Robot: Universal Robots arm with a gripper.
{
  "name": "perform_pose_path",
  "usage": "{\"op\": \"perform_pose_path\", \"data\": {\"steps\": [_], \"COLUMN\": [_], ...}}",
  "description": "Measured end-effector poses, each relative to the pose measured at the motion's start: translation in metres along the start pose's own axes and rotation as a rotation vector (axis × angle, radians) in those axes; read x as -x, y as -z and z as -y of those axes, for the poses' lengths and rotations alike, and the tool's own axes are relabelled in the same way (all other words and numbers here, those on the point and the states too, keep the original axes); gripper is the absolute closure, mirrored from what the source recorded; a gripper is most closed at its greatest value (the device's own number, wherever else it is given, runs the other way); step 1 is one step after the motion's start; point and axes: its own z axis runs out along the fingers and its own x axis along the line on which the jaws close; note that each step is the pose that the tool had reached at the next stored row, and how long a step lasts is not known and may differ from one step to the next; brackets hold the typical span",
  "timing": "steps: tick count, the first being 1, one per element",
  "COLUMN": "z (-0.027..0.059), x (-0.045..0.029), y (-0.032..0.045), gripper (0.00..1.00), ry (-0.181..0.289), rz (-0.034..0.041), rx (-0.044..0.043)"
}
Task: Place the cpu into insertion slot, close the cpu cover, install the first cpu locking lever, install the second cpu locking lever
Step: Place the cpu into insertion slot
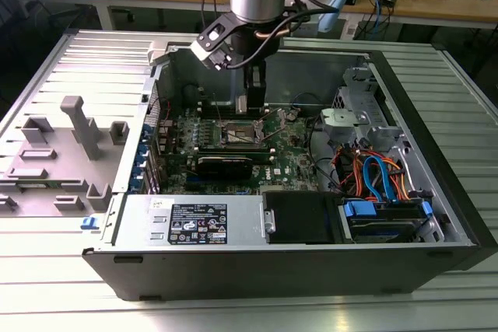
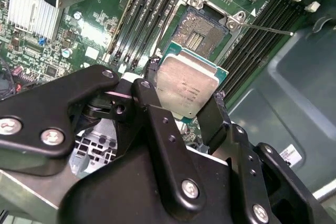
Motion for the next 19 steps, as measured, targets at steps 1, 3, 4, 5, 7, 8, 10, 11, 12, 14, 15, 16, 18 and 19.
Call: {"op": "perform_pose_path", "data": {"steps": [1, 3, 4, 5, 7, 8, 10, 11, 12, 14, 15, 16, 18, 19], "z": [0.0001, 0.0003, 0.0003, 0.0004, 0.0003, 0.0003, 0.0003, 0.0003, 0.0003, 0.0003, 0.0003, 0.0003, 0.0003, 0.0003], "x": [0.0000, 0.0000, 0.0000, 0.0000, 0.0001, 0.0001, 0.0001, 0.0001, 0.0001, 0.0001, 0.0001, 0.0001, 0.0001, 0.0001], "y": [-0.0020, -0.0057, -0.0063, -0.0068, -0.0070, -0.0070, -0.0070, -0.0070, -0.0070, -0.0070, -0.0070, -0.0070, -0.0070, -0.0070], "gripper": [0.45, 0.45, 0.45, 0.45, 0.45, 0.45, 0.45, 0.45, 0.45, 0.45, 0.45, 0.45, 0.45, 0.45], "ry": [0.000, 0.000, 0.000, 0.000, 0.001, 0.001, 0.001, 0.001, 0.001, 0.001, 0.001, 0.001, 0.001, 0.001], "rz": [-0.0001, -0.0001, -0.0001, 0.0000, 0.0000, 0.0000, 0.0002, 0.0002, 0.0003, 0.0003, 0.0002, 0.0002, 0.0001, 0.0001], "rx": [-0.0003, -0.0012, -0.0019, -0.0025, -0.0027, -0.0026, -0.0026, -0.0026, -0.0026, -0.0026, -0.0026, -0.0026, -0.0026, -0.0026]}}
